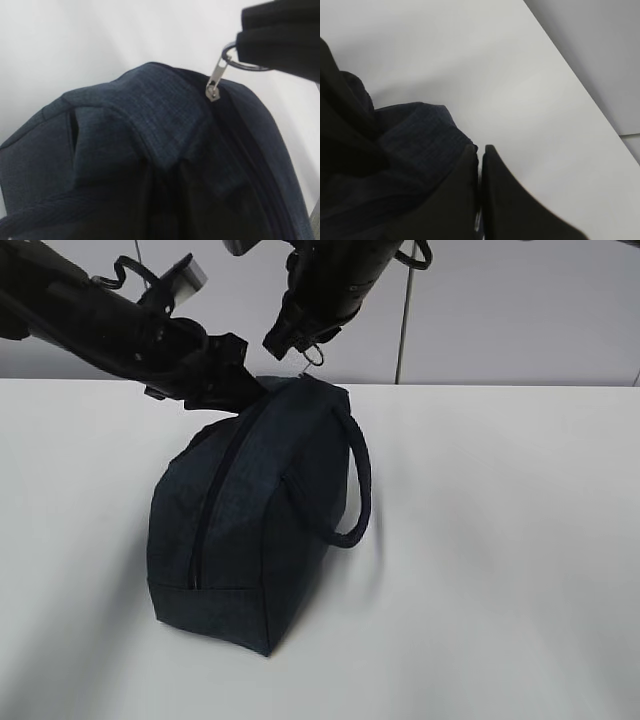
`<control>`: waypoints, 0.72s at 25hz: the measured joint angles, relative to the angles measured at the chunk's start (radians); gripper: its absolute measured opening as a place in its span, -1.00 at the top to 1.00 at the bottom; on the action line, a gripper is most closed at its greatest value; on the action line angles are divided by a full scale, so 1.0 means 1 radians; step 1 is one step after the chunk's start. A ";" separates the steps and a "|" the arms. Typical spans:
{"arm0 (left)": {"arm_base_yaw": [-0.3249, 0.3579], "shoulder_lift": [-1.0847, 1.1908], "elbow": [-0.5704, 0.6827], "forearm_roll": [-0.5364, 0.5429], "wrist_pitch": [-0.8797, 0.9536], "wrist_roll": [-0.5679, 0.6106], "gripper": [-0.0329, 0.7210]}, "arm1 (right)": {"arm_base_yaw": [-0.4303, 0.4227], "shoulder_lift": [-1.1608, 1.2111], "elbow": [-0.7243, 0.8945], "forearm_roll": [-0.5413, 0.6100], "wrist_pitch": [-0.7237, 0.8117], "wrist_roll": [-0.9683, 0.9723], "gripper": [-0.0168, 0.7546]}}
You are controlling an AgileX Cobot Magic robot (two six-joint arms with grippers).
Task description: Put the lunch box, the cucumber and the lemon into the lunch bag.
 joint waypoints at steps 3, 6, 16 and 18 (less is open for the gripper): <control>-0.004 0.002 0.000 0.002 -0.010 0.001 0.84 | 0.000 0.000 0.000 0.002 0.000 0.000 0.96; -0.006 0.002 0.000 0.011 -0.011 0.002 0.84 | 0.000 0.000 0.000 0.002 0.000 0.000 0.96; -0.007 -0.039 0.000 0.064 0.044 0.003 0.85 | 0.000 0.000 0.000 0.007 -0.006 -0.001 0.96; -0.007 -0.051 0.000 0.079 0.061 0.003 0.85 | 0.000 0.000 0.000 0.011 -0.013 -0.001 0.96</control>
